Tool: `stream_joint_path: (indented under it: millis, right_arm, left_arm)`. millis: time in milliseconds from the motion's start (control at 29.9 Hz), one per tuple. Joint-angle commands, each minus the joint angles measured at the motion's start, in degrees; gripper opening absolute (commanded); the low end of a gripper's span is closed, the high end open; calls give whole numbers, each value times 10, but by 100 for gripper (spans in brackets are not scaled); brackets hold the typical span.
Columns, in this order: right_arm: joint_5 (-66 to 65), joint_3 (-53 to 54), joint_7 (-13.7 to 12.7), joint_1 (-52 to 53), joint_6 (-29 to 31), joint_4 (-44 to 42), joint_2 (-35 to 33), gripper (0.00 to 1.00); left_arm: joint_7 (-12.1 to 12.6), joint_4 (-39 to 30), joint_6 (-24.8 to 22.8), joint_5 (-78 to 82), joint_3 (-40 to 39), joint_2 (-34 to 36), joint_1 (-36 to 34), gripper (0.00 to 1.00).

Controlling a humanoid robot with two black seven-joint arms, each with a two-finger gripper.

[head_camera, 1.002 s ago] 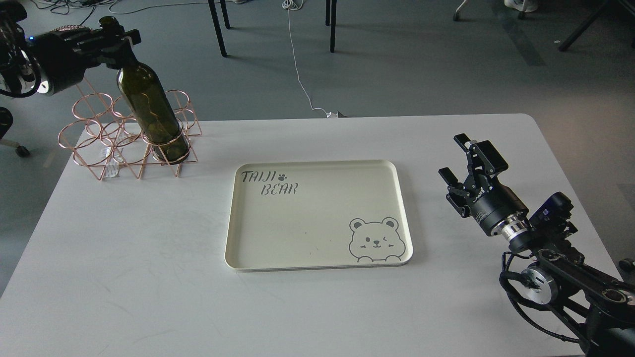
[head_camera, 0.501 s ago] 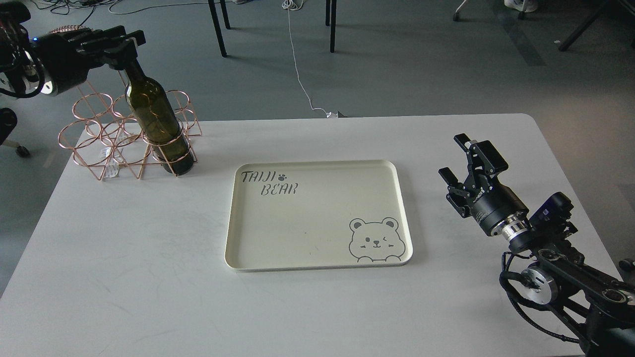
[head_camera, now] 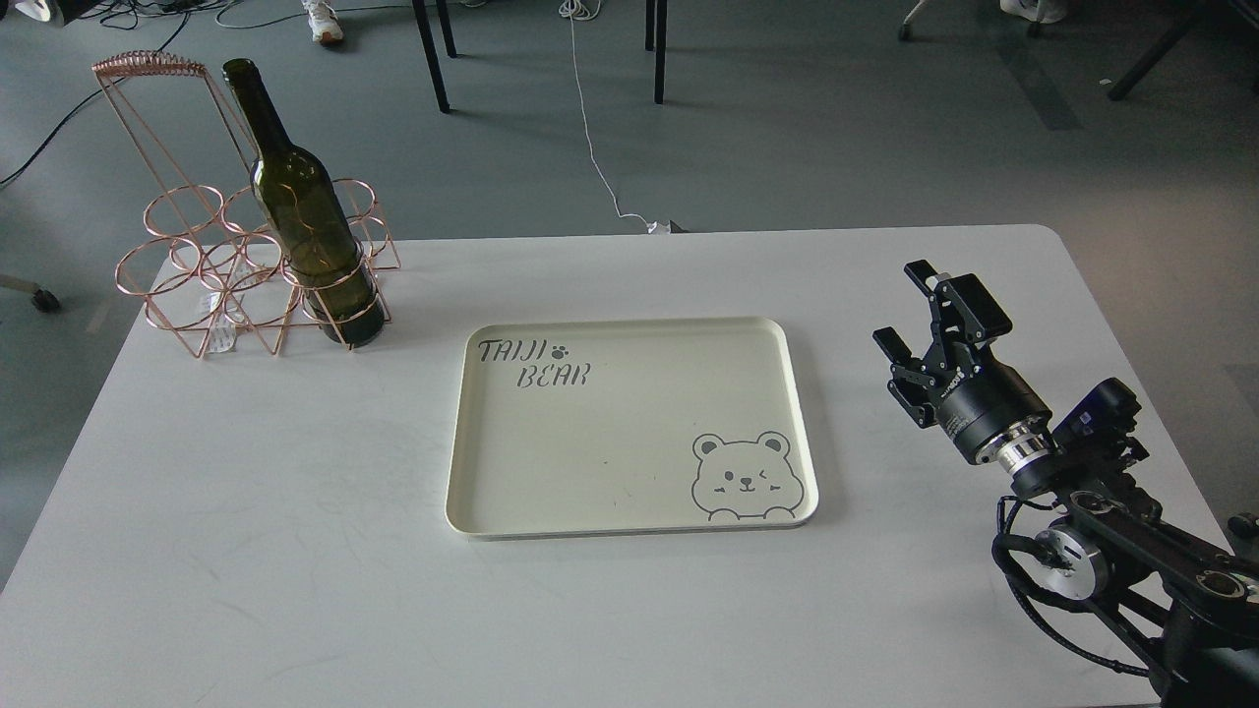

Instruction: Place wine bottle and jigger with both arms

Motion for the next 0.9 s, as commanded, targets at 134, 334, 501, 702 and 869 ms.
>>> stream_joint_path:
  millis: [134, 334, 501, 702, 869]
  right_arm:
    - [2, 34, 0, 1, 0, 3, 21, 99]
    - [7, 35, 0, 0, -3, 2, 28, 99]
    - [9, 43, 0, 0, -4, 2, 38, 99]
    - [9, 43, 0, -3, -4, 3, 41, 99]
    - [9, 43, 0, -3, -4, 2, 47, 99]
  left_arm:
    - [0, -157, 0, -387, 1, -8, 87, 98]
    - [0, -205, -2, -423, -11, -42, 197, 98]
    - [0, -205, -18, -447, -77, -93, 302, 98]
    - [11, -205, -80, -450, -192, -171, 447, 98]
    - [21, -201, -82, -449, -213, -210, 507, 98]
